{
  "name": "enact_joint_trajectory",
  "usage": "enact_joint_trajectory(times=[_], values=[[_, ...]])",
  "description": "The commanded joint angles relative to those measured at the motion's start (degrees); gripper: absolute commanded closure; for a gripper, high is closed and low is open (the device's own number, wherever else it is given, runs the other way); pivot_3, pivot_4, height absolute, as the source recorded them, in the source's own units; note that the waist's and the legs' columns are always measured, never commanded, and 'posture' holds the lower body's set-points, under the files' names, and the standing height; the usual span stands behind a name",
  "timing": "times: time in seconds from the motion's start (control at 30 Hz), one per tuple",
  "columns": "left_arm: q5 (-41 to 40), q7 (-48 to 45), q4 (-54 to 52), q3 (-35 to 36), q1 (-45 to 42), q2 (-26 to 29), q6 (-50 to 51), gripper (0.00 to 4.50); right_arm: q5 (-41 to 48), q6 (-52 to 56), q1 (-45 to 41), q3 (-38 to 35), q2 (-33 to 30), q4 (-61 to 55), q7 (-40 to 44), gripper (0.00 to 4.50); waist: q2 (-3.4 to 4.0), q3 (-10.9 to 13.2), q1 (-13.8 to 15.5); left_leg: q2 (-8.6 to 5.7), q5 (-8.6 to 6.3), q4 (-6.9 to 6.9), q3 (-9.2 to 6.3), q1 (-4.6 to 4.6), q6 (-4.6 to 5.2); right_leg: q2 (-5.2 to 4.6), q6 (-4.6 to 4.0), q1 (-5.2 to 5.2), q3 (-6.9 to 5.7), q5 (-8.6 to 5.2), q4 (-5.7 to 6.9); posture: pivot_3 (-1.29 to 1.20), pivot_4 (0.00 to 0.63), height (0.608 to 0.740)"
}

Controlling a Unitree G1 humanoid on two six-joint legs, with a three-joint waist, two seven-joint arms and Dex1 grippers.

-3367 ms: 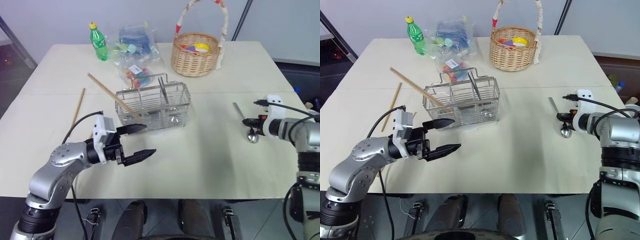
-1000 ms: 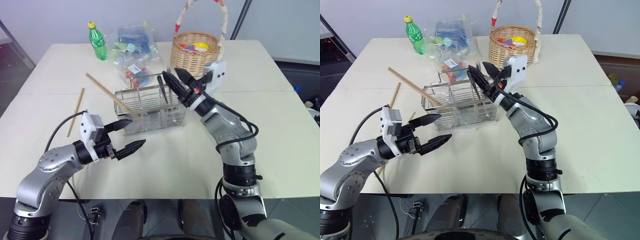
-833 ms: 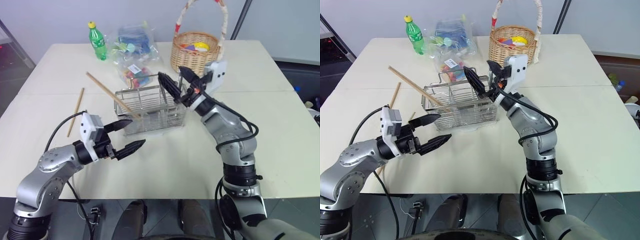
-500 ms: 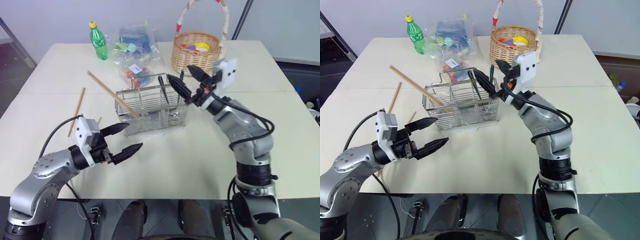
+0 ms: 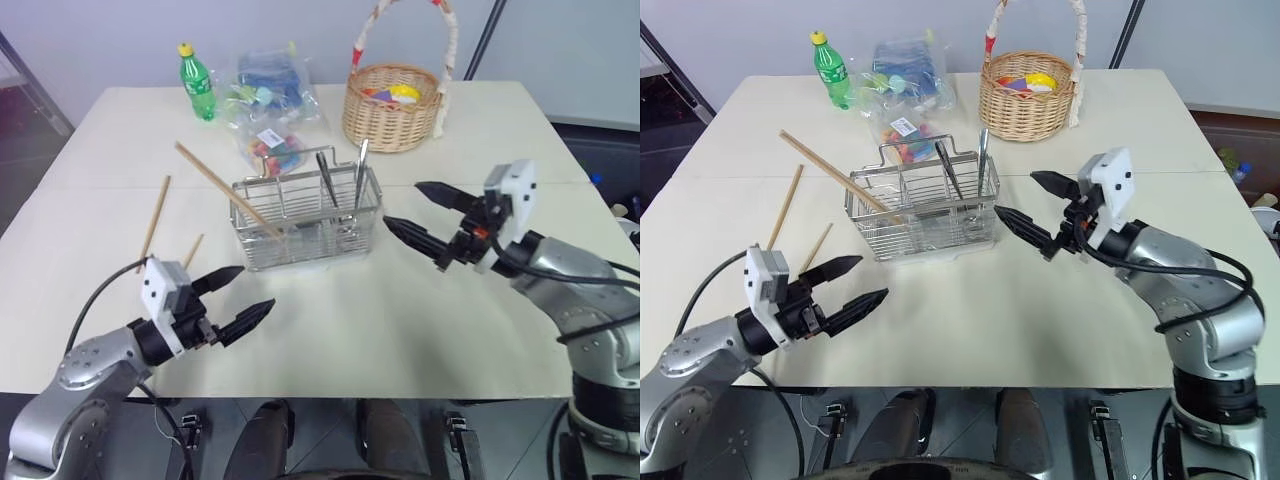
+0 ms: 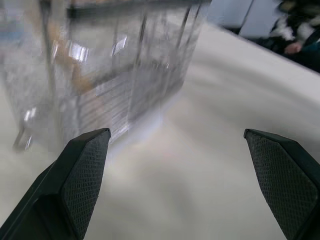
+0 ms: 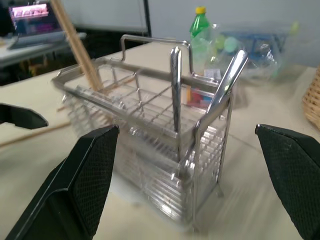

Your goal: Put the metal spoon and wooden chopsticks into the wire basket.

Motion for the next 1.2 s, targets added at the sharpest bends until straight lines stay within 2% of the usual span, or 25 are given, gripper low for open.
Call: enact_joint_trajectory(times=[0.03, 0.23, 0.5, 0.67, 0.97, 1.2], values=[[2.9, 1.7, 2.3, 1.9, 1.8, -2.2, -3.6, 0.0, 1.4, -2.9, 4.0, -2.1, -2.2, -4.1, 4.4, 0.04, 0.01, 0.0, 0.1, 0.0, 0.0, 0.01, 0.0, 0.0, 0.0, 0.0, -0.01, 0.01, 0.0, -0.01, 0.0, 0.0, 0.15, 0.74], [7.7, 4.6, 7.5, 0.9, 3.8, -7.9, -8.3, 0.0, -4.8, -14.6, 15.0, 0.9, -1.2, -4.6, 10.7, 0.04, -0.07, 0.0, 0.3, 0.01, -0.04, 0.03, 0.03, -0.01, 0.05, -0.01, 0.01, 0.13, -0.02, 0.0, -0.21, 0.0, 0.15, 0.74], [9.7, 10.9, 8.7, 2.6, 2.7, -13.1, -9.1, 0.0, -10.3, -24.3, 21.9, 4.0, 1.3, -3.4, 12.8, 0.04, -0.09, 0.0, 0.3, 0.03, -0.04, 0.04, 0.04, 0.06, 0.04, 0.0, 0.03, 0.2, -0.03, 0.01, -0.25, 0.0, 0.15, 0.74], [11.8, 13.1, 9.7, 4.5, 0.3, -12.3, -10.7, 0.0, -14.2, -30.5, 22.3, 5.8, 3.8, -2.0, 11.8, 0.04, -0.13, -0.1, 0.2, 0.03, -0.04, 0.04, 0.05, 0.06, 0.03, 0.01, 0.04, 0.2, -0.02, 0.02, -0.25, 0.0, 0.15, 0.74], [10.3, 17.5, 6.6, 9.9, -2.2, -9.3, -6.1, 0.0, -16.1, -34.0, 23.3, 10.3, 7.7, 0.7, 10.8, 0.04, -0.18, -0.1, 0.2, 0.04, -0.04, 0.02, 0.02, 0.08, 0.03, 0.02, 0.08, 0.21, -0.02, 0.05, -0.24, 0.0, 0.15, 0.74], [12.4, 20.1, 3.3, 13.0, -1.4, -2.3, 2.4, 0.0, -15.6, -33.7, 21.4, 12.1, 8.3, 1.4, 11.4, 0.04, -0.18, -0.1, 0.0, 0.04, -0.04, 0.02, 0.01, 0.1, 0.03, 0.04, 0.08, 0.19, -0.01, 0.05, -0.17, 0.0, 0.15, 0.74]])
